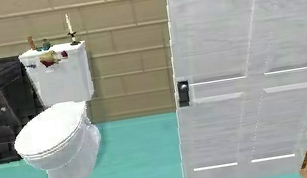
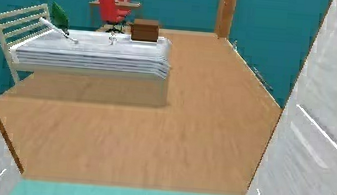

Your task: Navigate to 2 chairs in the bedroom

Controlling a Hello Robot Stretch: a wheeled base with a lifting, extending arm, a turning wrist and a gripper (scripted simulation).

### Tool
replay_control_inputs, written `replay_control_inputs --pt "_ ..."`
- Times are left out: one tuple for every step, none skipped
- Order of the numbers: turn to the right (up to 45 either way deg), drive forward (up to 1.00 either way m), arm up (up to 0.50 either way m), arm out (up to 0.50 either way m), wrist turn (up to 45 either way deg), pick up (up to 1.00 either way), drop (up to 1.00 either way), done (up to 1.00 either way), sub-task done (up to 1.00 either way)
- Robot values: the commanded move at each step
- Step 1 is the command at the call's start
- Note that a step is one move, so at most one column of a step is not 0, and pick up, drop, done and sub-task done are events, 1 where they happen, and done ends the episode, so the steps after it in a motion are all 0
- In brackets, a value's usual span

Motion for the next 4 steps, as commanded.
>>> replay_control_inputs --pt "45.0 0.0 0.0 0.0 0.0 0.0 0.0 0.0 0.0" --pt "45.0 0.0 0.0 0.0 0.0 0.0 0.0 0.0 0.0" --pt "3.0 0.0 0.0 0.0 0.0 0.0 0.0 0.0 0.0" --pt "0.0 1.0 0.0 0.0 0.0 0.0 0.0 0.0 0.0"
